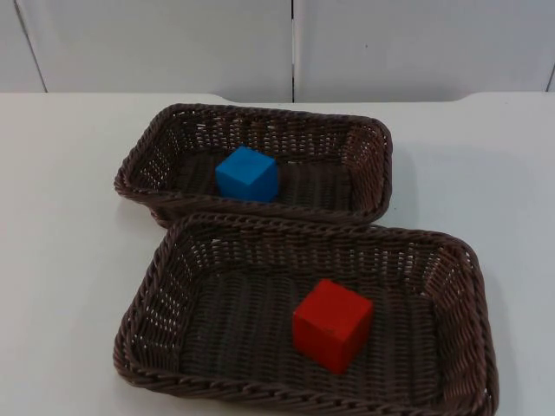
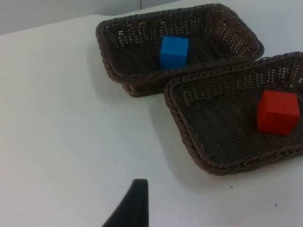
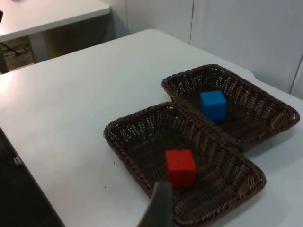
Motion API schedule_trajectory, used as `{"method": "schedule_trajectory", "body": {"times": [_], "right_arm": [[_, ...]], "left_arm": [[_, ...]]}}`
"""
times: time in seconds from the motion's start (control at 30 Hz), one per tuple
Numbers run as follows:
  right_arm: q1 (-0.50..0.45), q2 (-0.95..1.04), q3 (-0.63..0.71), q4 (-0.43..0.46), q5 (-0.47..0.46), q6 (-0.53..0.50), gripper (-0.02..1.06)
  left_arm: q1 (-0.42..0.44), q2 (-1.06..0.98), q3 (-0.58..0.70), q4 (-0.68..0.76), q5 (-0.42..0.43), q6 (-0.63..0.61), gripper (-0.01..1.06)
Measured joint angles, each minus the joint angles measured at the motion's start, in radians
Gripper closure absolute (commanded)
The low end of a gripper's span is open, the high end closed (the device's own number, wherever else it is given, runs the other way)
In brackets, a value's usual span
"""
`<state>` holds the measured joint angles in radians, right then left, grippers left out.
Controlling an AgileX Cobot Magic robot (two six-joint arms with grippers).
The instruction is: Pick up one cube with the left hand and place it into the upper basket. Pick up one cube with the right hand and place it into the lower basket.
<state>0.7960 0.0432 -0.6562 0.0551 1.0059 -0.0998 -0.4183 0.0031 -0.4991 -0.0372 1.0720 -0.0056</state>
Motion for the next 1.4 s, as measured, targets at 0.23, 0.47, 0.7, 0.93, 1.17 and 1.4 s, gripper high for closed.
{"method": "schedule_trajectory", "body": {"times": [0.23, 0.47, 0.7, 0.93, 1.17, 1.4], "right_arm": [[0.0, -0.041, 0.005, -0.03, 0.085, 0.03, 0.32], [0.0, -0.041, 0.115, -0.055, 0.085, 0.074, 0.32], [0.0, -0.041, 0.133, -0.055, 0.083, 0.089, 0.32], [0.0, -0.041, 0.133, -0.055, 0.081, 0.089, 0.32], [0.0, -0.041, 0.133, -0.055, 0.081, 0.091, -0.01], [0.0, -0.041, 0.133, -0.055, 0.081, 0.093, -0.01]], "left_arm": [[0.0, 0.0, 0.0, 0.0, 0.0, -0.002, 0.08], [0.0, 0.0, 0.0, 0.0, 0.0, -0.002, 0.08], [0.0, 0.0, 0.0, 0.0, 0.0, -0.002, 0.08], [0.0, 0.0, 0.0, 0.0, 0.0, -0.002, 0.08], [0.0, 0.0, 0.0, 0.0, 0.0, 0.006, 0.0], [0.0, 0.0, 0.0, 0.0, 0.0, 0.006, 0.0]]}}
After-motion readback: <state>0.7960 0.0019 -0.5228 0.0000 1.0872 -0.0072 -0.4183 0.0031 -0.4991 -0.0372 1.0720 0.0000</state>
